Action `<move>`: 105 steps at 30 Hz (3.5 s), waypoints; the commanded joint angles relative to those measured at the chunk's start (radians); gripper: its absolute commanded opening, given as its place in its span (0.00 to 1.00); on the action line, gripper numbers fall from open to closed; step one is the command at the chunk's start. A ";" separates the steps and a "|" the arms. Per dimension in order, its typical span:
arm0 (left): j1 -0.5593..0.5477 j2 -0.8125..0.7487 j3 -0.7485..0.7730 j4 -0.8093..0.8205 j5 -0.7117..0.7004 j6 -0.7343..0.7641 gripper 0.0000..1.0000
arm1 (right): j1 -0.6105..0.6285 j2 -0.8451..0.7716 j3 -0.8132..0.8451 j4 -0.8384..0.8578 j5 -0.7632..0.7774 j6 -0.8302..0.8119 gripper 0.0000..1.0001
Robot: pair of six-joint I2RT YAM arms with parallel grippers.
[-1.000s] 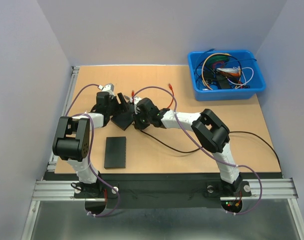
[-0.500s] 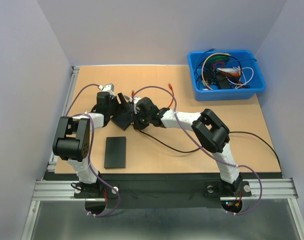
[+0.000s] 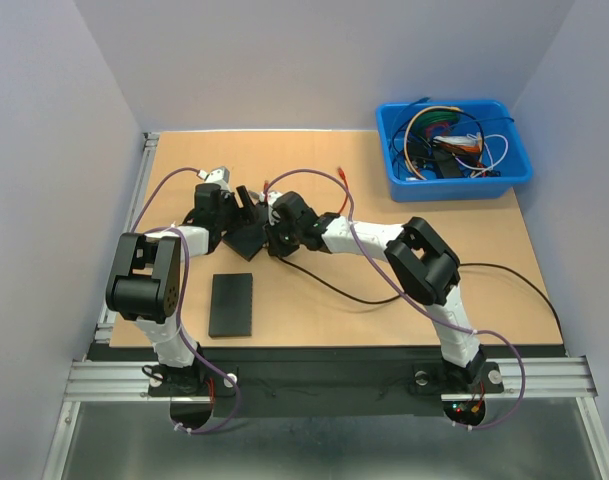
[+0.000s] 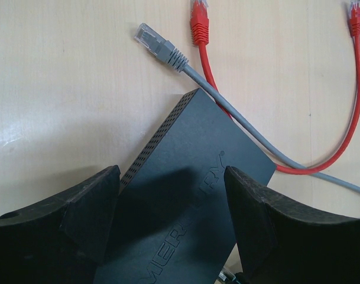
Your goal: Insert the plug into the switch port
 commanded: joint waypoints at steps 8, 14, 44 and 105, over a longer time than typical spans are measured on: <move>-0.033 -0.023 -0.001 -0.045 0.017 0.005 0.82 | -0.009 0.021 0.103 0.069 -0.072 0.027 0.01; -0.036 -0.026 -0.004 -0.047 0.013 0.002 0.82 | -0.009 0.052 0.116 0.072 -0.089 0.053 0.00; -0.056 0.004 0.022 -0.086 -0.006 0.002 0.82 | -0.059 0.007 0.123 0.121 -0.117 0.099 0.01; -0.091 0.105 0.087 -0.186 0.042 0.002 0.82 | -0.129 -0.010 -0.104 0.546 -0.226 0.271 0.00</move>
